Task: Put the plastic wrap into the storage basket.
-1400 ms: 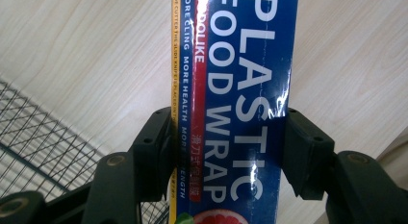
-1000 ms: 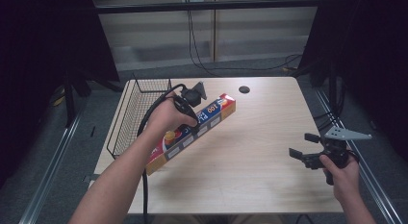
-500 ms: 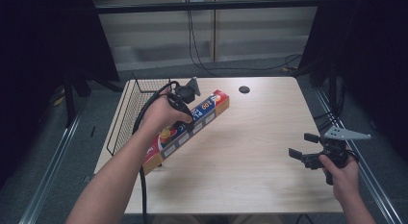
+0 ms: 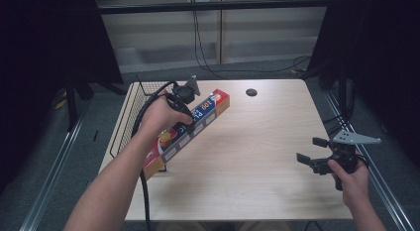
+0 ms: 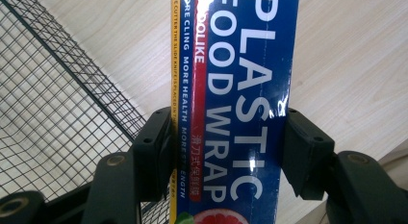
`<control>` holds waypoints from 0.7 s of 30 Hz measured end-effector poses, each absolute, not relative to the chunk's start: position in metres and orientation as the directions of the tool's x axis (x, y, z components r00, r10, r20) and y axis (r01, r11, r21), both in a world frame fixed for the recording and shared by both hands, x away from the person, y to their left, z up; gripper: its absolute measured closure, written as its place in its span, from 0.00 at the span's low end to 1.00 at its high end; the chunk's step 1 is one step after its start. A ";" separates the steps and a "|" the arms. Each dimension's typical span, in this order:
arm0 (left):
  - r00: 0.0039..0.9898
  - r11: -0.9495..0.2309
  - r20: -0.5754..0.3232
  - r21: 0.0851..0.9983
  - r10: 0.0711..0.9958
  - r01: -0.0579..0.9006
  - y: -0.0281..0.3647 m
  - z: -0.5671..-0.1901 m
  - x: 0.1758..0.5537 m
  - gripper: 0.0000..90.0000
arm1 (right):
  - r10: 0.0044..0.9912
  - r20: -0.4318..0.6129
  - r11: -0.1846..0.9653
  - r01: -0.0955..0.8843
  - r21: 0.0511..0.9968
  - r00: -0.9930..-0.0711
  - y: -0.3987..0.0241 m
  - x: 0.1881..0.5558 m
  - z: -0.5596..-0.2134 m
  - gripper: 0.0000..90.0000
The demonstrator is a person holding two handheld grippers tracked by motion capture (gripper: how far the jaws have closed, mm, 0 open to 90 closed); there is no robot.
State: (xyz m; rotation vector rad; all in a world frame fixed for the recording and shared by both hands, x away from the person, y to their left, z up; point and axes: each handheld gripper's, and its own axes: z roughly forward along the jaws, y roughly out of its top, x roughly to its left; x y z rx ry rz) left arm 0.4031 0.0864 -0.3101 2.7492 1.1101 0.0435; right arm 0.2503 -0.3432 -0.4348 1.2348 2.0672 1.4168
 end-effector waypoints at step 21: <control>0.651 -0.637 -0.033 0.178 0.758 0.750 0.116 -0.306 0.410 0.48 | 0.807 0.177 0.128 0.460 0.878 -0.563 -0.344 0.250 -0.435 0.03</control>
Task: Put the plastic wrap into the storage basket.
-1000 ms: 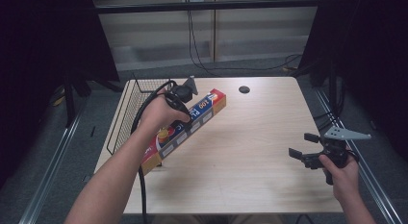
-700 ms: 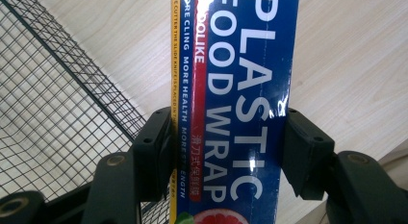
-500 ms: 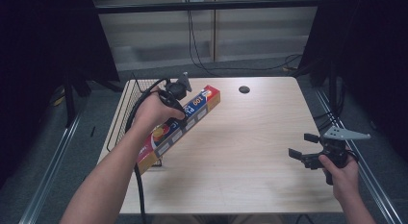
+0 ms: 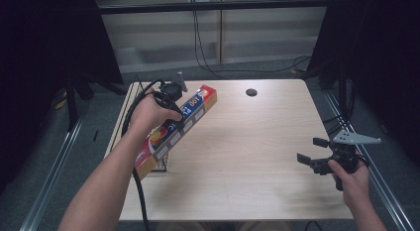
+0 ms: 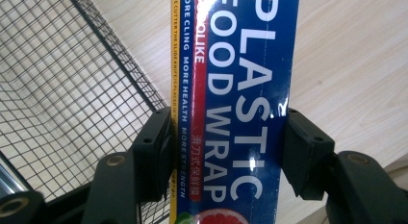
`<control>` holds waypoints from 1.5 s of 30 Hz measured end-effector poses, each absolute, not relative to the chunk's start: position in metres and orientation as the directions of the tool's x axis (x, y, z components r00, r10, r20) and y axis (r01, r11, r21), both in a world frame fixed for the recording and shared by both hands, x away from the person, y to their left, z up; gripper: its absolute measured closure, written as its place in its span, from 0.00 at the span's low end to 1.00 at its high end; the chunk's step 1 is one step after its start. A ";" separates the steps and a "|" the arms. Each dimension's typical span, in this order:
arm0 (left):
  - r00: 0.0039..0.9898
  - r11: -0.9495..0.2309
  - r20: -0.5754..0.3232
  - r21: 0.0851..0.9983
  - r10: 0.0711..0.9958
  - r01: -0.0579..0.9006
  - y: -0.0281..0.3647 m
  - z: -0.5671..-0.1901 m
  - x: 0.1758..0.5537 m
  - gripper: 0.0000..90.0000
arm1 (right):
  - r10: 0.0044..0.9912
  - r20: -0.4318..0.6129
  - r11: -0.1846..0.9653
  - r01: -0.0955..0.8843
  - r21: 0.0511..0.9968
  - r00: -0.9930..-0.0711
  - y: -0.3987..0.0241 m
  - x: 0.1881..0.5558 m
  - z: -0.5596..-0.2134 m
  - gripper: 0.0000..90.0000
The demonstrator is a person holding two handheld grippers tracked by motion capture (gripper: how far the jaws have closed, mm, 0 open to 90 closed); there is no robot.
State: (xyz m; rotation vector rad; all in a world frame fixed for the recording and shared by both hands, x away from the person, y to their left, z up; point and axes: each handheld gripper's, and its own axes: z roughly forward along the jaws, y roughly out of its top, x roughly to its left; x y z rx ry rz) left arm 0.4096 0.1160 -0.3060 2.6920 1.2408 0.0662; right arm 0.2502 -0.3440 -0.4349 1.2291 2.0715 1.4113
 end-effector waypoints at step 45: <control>0.483 -0.474 -0.025 0.148 0.875 0.868 0.168 -0.310 0.416 0.48 | 0.808 0.175 0.127 0.457 0.880 -0.562 -0.344 0.250 -0.435 0.03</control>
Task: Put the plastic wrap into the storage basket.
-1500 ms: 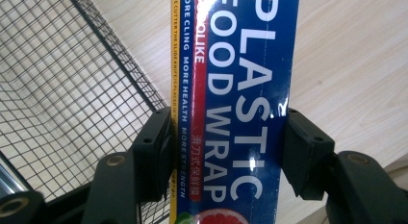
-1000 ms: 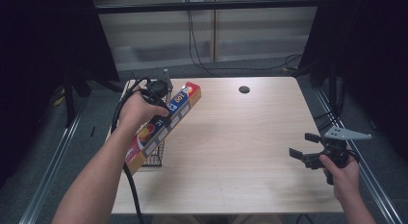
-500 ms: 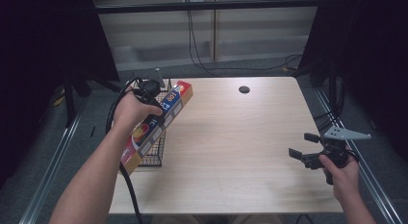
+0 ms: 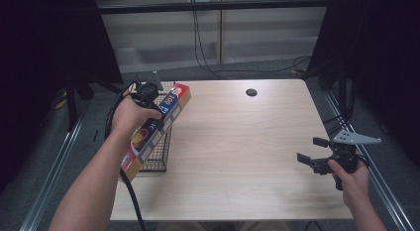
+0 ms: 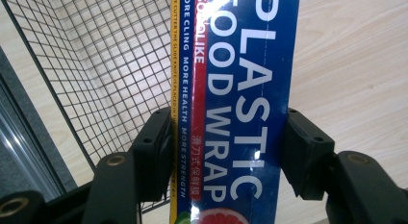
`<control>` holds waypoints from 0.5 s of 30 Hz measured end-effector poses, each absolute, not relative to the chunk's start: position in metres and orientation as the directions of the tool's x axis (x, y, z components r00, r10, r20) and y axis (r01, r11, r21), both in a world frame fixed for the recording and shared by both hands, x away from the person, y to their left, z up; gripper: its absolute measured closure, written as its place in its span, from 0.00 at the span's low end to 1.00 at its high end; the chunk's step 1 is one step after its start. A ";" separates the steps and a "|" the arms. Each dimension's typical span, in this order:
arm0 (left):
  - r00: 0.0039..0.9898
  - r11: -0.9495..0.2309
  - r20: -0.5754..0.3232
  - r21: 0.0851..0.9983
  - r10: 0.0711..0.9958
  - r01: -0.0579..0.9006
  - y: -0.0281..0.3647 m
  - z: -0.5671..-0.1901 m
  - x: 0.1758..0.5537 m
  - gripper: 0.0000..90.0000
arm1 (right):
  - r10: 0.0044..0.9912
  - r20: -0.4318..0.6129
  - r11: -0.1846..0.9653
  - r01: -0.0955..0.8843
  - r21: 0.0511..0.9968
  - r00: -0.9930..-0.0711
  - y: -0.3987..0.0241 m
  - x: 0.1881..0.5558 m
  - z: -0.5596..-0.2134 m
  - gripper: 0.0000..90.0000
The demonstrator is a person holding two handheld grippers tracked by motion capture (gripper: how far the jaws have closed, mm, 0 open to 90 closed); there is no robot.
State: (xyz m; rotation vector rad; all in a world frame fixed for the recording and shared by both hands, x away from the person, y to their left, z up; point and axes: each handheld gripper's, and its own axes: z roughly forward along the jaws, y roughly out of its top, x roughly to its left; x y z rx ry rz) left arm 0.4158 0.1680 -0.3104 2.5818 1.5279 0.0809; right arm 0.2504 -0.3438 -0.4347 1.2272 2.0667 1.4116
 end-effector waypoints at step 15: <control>0.428 -0.420 -0.018 0.152 0.904 0.895 0.184 -0.315 0.419 0.48 | 0.808 0.177 0.127 0.459 0.879 -0.562 -0.343 0.251 -0.435 0.03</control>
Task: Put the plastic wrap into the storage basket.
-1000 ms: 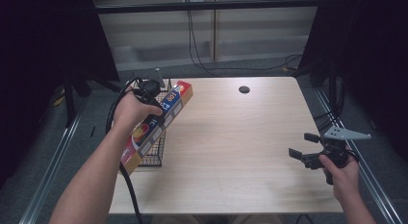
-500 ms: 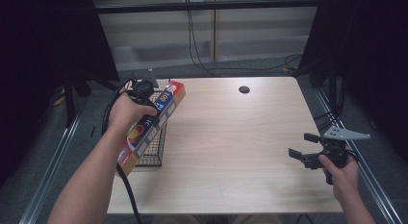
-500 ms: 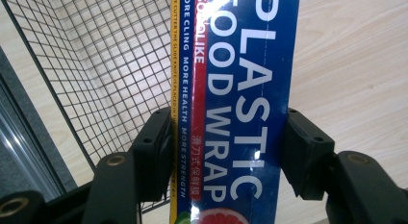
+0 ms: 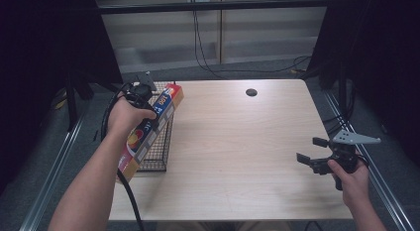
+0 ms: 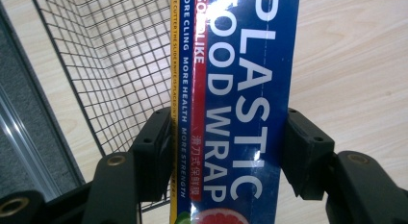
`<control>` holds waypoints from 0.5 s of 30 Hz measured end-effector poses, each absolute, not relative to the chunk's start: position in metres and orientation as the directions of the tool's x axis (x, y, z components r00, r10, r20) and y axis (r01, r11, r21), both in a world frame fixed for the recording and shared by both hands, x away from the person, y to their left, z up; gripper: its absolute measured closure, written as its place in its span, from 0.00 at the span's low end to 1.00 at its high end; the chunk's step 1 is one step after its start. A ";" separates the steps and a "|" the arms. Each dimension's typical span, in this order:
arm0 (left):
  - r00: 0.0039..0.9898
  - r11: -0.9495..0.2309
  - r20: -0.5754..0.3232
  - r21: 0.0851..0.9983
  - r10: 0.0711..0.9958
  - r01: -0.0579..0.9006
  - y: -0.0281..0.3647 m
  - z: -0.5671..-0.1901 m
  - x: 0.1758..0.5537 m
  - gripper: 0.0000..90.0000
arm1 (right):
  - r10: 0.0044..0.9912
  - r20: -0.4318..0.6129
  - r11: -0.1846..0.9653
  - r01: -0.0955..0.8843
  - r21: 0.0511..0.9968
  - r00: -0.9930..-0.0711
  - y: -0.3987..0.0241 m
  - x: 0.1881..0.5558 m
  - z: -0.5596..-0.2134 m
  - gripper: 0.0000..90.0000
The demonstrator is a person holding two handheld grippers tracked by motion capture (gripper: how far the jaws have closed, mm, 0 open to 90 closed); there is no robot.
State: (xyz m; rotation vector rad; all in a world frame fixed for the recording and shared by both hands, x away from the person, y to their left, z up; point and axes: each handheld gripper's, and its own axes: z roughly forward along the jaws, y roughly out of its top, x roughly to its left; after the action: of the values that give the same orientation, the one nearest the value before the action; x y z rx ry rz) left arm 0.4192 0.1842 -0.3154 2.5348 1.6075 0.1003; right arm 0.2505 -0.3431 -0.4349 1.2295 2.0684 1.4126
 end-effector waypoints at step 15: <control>0.366 -0.359 -0.015 0.157 0.931 0.920 0.200 -0.320 0.421 0.48 | 0.808 0.178 0.127 0.461 0.878 -0.562 -0.344 0.250 -0.435 0.03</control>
State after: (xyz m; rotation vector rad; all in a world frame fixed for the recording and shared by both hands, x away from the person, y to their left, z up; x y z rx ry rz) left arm 0.4212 0.1997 -0.3195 2.4794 1.6912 0.1148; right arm 0.2505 -0.3439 -0.4350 1.2313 2.0696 1.4112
